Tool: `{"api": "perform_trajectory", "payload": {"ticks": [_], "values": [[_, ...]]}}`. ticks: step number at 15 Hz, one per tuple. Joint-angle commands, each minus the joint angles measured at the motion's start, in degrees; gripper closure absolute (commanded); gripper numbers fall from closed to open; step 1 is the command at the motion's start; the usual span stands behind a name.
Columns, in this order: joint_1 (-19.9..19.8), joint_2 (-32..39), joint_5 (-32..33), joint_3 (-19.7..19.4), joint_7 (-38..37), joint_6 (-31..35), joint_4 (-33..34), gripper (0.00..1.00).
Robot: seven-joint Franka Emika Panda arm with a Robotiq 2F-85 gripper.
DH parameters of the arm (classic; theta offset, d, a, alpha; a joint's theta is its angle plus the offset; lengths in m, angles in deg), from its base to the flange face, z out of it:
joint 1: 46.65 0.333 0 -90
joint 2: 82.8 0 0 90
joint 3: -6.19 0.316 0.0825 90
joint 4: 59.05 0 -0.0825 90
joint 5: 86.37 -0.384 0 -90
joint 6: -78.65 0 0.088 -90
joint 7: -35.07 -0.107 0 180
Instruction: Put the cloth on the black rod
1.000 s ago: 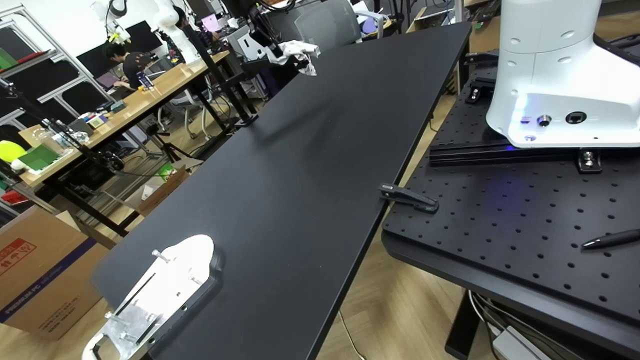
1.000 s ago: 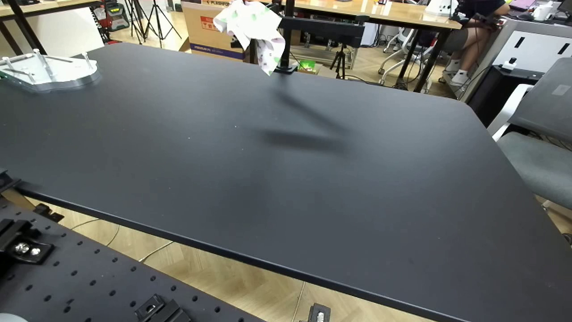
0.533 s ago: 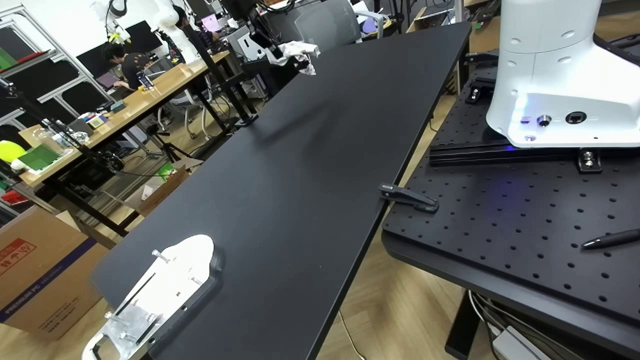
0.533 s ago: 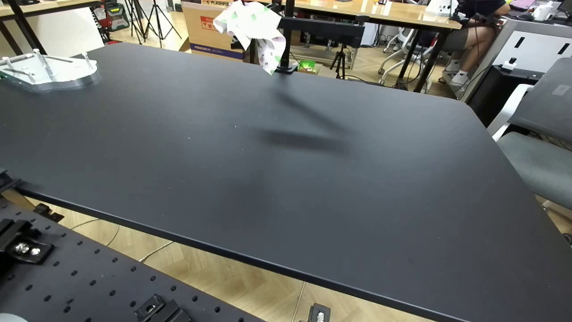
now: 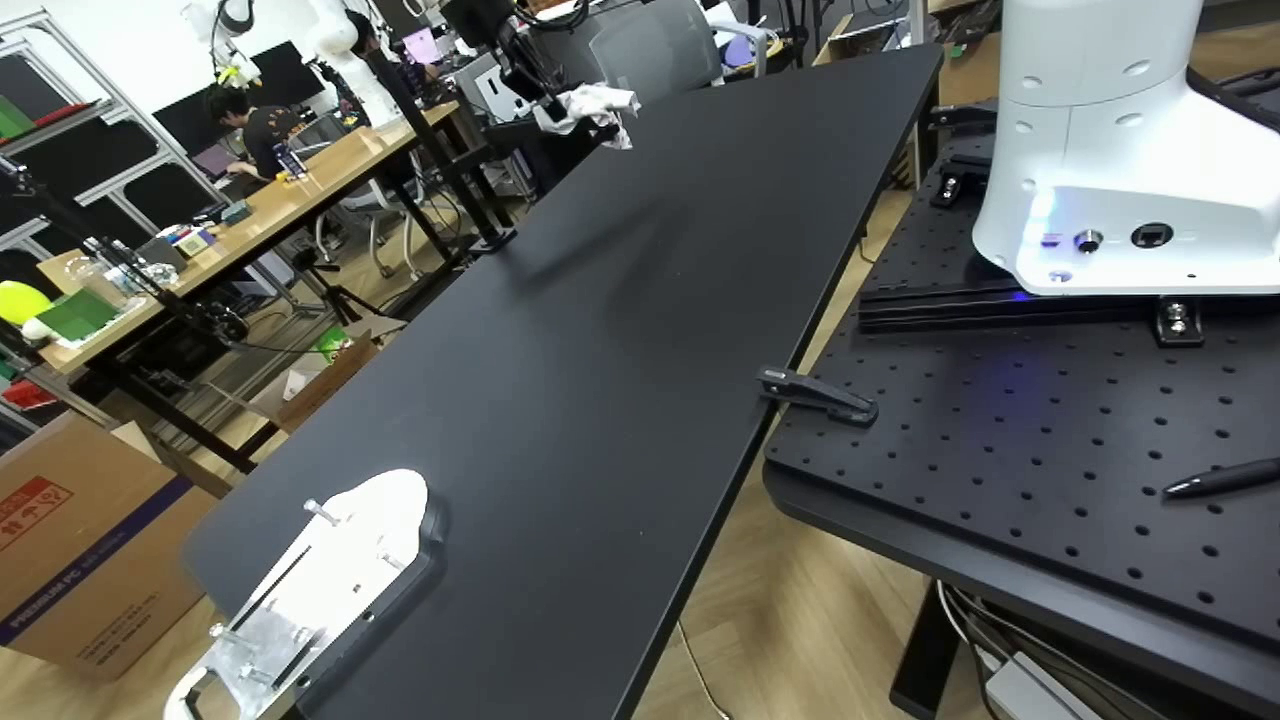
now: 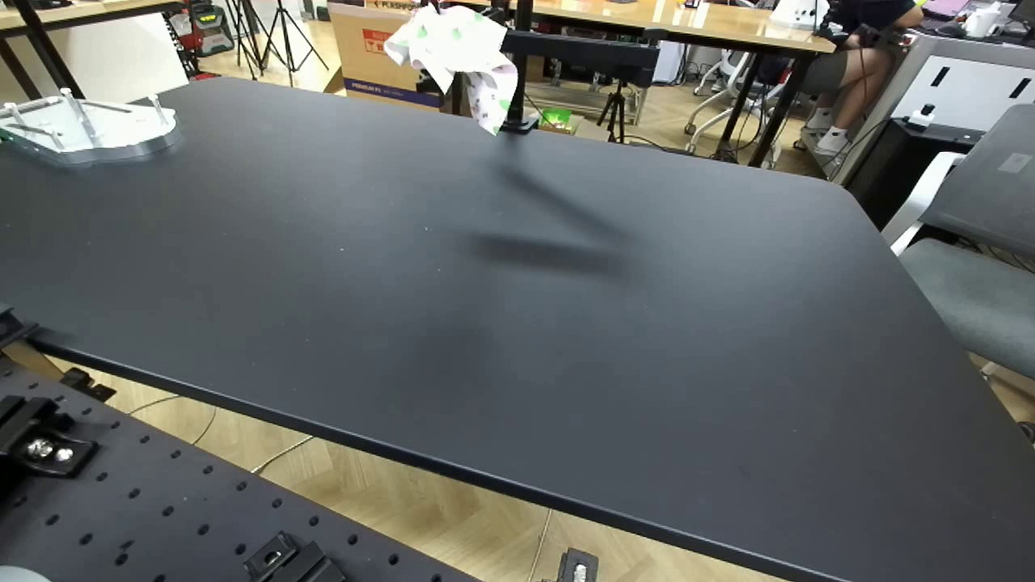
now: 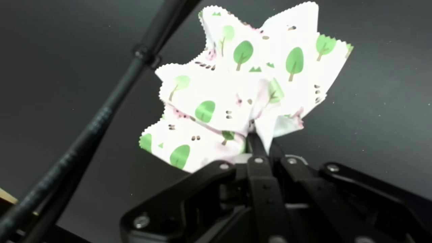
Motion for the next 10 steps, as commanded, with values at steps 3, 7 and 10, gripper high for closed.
{"api": "perform_trajectory", "payload": {"ticks": [3, 7, 10], "values": [[0.3, 2.3, 1.3, 0.1, -1.6, 0.1, 1.4, 0.71], [0.8, 2.4, 3.3, 0.2, -2.4, -0.5, 1.7, 0.52], [1.4, 3.1, 4.8, 0.4, -3.1, -0.4, 1.8, 0.31]]}}
